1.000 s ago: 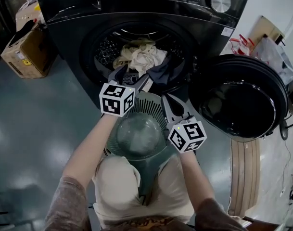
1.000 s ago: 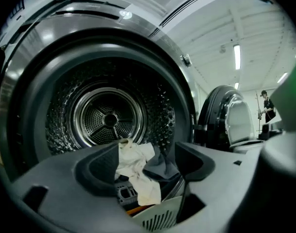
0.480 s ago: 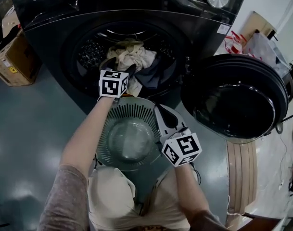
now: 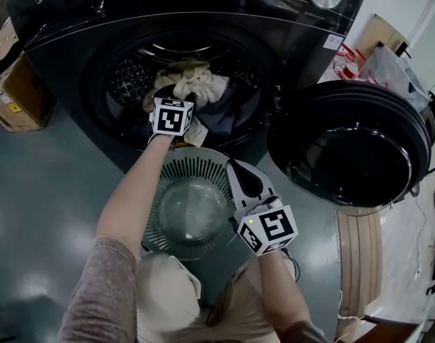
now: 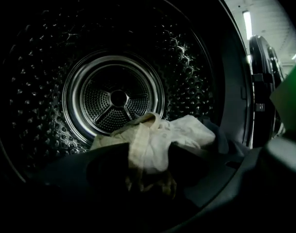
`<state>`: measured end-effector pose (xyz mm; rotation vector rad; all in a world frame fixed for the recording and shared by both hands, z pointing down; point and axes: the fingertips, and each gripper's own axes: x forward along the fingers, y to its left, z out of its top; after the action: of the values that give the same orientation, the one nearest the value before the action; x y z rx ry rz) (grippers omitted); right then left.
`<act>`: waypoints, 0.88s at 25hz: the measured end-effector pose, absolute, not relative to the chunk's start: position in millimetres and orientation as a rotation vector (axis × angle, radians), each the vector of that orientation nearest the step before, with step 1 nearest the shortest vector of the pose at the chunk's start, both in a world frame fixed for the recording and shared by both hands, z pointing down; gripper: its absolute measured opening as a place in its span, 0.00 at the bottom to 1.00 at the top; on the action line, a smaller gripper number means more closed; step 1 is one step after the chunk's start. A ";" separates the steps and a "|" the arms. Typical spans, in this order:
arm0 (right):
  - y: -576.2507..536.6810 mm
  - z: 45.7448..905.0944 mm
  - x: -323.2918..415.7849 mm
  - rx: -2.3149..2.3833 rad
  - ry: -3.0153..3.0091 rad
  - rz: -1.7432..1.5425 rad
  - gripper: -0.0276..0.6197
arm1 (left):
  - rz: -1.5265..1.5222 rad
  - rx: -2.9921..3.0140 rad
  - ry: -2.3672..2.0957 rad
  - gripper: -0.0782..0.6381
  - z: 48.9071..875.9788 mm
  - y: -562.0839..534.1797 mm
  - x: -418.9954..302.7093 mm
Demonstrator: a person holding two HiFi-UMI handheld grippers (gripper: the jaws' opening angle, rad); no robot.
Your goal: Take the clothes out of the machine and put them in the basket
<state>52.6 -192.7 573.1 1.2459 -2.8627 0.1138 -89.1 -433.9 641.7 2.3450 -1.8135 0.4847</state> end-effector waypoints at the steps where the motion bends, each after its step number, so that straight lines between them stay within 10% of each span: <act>1: -193.5 573.7 54.0 1.256 -2.859 0.110 0.04 | 0.480 2.328 -1.826 0.38 641.5 -432.3 -92.1; 6: -199.7 577.7 62.2 1.299 -2.872 0.177 0.04 | 0.447 2.346 -1.805 0.18 630.7 -410.4 -92.5; 22: -198.7 590.0 54.9 1.236 -2.910 0.221 0.04 | 0.340 2.394 -1.648 0.16 582.9 -242.5 -81.4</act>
<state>54.9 -198.7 590.0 1.2361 -2.9103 0.2207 -81.4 -242.5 582.9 2.3937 -1.6484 0.3403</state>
